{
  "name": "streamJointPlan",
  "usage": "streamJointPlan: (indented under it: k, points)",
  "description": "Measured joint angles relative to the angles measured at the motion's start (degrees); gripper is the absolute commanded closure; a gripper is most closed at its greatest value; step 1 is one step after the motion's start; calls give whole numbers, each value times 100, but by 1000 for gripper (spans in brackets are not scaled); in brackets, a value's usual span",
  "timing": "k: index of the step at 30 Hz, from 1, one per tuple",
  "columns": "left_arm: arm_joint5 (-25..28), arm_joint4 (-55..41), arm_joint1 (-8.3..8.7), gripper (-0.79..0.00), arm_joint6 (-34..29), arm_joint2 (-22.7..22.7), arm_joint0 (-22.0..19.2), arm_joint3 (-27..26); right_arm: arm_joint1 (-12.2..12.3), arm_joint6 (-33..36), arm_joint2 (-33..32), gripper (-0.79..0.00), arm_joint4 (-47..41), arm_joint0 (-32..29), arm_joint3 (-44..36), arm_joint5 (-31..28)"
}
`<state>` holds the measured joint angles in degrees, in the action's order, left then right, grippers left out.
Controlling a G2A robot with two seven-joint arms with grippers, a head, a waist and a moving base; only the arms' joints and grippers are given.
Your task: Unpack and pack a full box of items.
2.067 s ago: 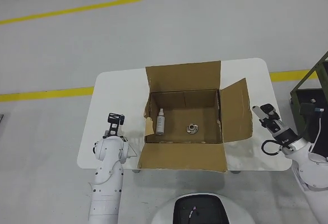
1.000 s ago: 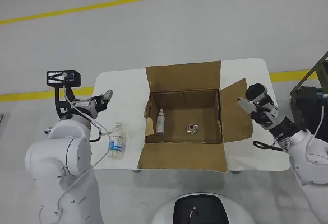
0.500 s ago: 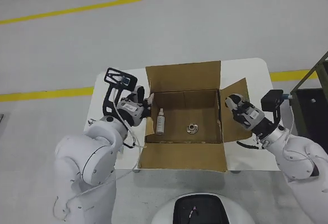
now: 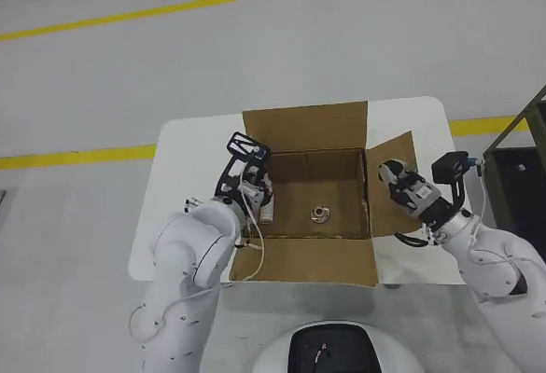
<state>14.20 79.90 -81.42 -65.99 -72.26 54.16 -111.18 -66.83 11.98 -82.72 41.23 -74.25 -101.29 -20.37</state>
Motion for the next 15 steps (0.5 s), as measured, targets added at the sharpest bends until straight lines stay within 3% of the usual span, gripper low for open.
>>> streamJointPlan:
  k: [15]
  points:
    - [-382,629,92,0,219,-444,-73,751,-6,265,-20,0,-63,98,313,440]
